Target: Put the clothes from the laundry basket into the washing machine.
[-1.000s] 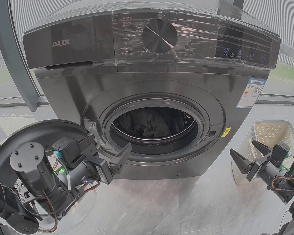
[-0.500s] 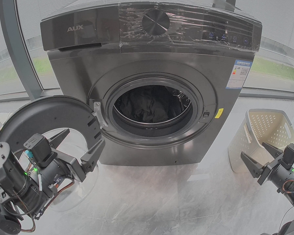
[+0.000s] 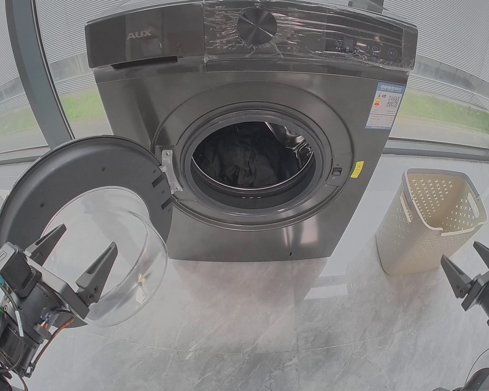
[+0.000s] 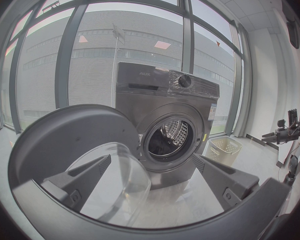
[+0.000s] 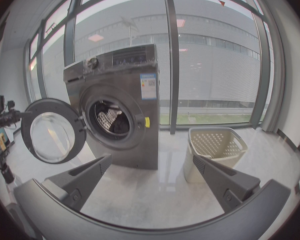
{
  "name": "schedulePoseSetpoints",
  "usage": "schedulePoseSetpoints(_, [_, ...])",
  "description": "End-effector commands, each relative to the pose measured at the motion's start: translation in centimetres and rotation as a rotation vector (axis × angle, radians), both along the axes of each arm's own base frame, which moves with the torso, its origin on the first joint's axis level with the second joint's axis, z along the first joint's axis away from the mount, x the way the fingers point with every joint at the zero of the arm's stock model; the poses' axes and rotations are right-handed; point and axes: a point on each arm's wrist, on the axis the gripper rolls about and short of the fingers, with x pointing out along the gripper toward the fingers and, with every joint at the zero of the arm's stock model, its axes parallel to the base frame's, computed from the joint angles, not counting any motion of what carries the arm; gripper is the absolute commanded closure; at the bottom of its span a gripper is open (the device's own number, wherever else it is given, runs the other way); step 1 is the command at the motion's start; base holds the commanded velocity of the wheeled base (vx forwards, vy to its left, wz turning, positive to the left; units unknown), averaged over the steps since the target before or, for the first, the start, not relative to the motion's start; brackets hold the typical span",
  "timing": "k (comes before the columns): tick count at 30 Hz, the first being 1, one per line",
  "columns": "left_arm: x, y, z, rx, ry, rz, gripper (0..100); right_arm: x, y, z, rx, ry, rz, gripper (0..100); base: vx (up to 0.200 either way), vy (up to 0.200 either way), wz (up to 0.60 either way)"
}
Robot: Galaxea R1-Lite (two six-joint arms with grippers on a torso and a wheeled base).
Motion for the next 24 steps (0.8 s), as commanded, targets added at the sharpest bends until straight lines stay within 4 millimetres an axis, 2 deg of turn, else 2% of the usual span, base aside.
schedulePoseSetpoints(1, [-3.1,3.1,-0.2,-0.018,-0.04,0.097,0,-5.0,-2.2,-1.3,-0.054,-0.028,-0.097,0,0.0,0.0,0.0])
schedulePoseSetpoints(4, [-4.9,4.7,-1.1,0.037,-0.001,0.187,0,-8.2,-2.9,-2.8,-0.062,-0.061,-0.127,0,0.0,0.0,0.0])
schedulePoseSetpoints(9, [-8.4,6.5,-2.5,0.037,-0.018,0.254,0,-10.9,-3.0,-5.0,-0.059,-0.061,-0.154,0,0.0,0.0,0.0])
schedulePoseSetpoints(11, [-8.9,6.7,-3.2,0.041,0.017,0.283,0,-11.3,-2.9,-6.1,-0.058,-0.037,-0.139,0,0.0,0.0,0.0])
schedulePoseSetpoints(17, [-11.2,7.3,-6.0,0.039,0.11,0.403,0,-11.8,-2.6,-6.3,-0.019,-0.035,-0.109,0,0.0,0.0,0.0])
schedulePoseSetpoints(19, [-11.8,7.4,-6.8,0.043,0.13,0.446,0,-11.7,-2.6,-6.3,-0.024,-0.036,-0.127,0,0.0,0.0,0.0])
schedulePoseSetpoints(20, [-12.6,7.4,-7.8,0.045,0.143,0.49,0,-11.8,-2.8,-6.3,-0.036,-0.026,-0.185,0,0.0,0.0,0.0])
schedulePoseSetpoints(24, [-13.4,7.0,-7.9,0.022,0.046,0.462,0,-11.8,-2.9,-6.3,-0.021,-0.025,-0.227,0,0.0,0.0,0.0])
